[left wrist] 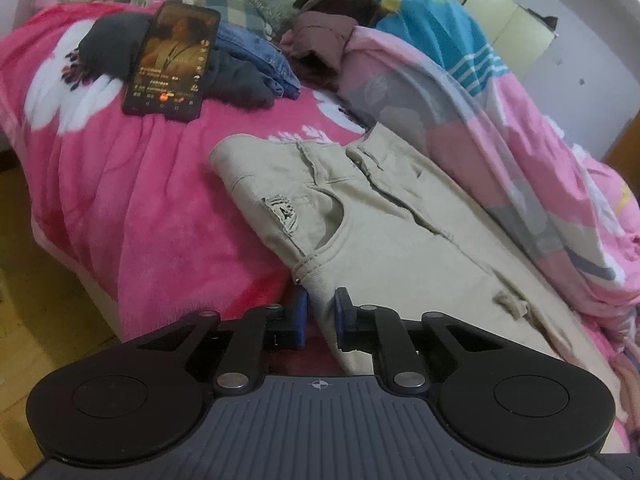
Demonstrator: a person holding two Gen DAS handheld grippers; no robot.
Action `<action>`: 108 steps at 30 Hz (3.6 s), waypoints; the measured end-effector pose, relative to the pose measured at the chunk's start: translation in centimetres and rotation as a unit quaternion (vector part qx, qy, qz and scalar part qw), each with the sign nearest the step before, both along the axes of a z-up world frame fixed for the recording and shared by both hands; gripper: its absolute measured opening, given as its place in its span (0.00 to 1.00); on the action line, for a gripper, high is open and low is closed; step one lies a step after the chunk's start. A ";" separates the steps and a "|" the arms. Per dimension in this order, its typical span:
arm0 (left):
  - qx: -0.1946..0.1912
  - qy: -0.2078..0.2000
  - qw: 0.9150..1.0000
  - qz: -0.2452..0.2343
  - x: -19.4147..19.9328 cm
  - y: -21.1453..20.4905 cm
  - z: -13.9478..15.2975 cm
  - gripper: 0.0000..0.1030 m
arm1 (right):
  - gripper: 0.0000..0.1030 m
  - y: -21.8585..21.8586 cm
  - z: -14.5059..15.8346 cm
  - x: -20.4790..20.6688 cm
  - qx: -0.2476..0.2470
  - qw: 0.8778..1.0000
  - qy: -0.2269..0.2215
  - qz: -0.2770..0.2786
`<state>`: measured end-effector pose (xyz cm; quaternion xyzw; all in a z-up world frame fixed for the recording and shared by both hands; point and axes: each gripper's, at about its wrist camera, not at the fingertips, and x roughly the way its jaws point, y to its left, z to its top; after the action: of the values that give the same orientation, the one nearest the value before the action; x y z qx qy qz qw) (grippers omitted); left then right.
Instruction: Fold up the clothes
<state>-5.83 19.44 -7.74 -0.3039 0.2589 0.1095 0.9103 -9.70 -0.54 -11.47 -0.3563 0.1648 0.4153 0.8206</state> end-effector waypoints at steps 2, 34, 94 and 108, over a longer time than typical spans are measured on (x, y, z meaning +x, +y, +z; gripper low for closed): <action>-0.013 -0.007 1.000 -0.004 -0.1 0.6 0.2 0.21 | 0.03 -0.1 0.2 -0.1 0.004 1.000 0.003 -0.001; 0.026 -0.006 0.995 0.095 2.5 4.9 -0.8 0.23 | 0.09 -1.5 0.4 1.7 0.081 0.990 0.109 -0.031; 0.177 0.025 0.939 -0.295 9.2 -19.3 0.3 0.81 | 0.38 -21.7 4.3 24.4 0.191 0.885 0.328 -0.269; 0.201 0.012 0.928 -0.312 8.9 -19.5 -0.1 0.81 | 0.00 -17.4 3.7 25.4 0.127 0.921 0.273 -0.248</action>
<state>3.03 -0.03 -7.88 -0.0165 0.3246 -0.1268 0.9371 15.67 -17.96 -7.79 -0.0702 0.4112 0.2971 0.8589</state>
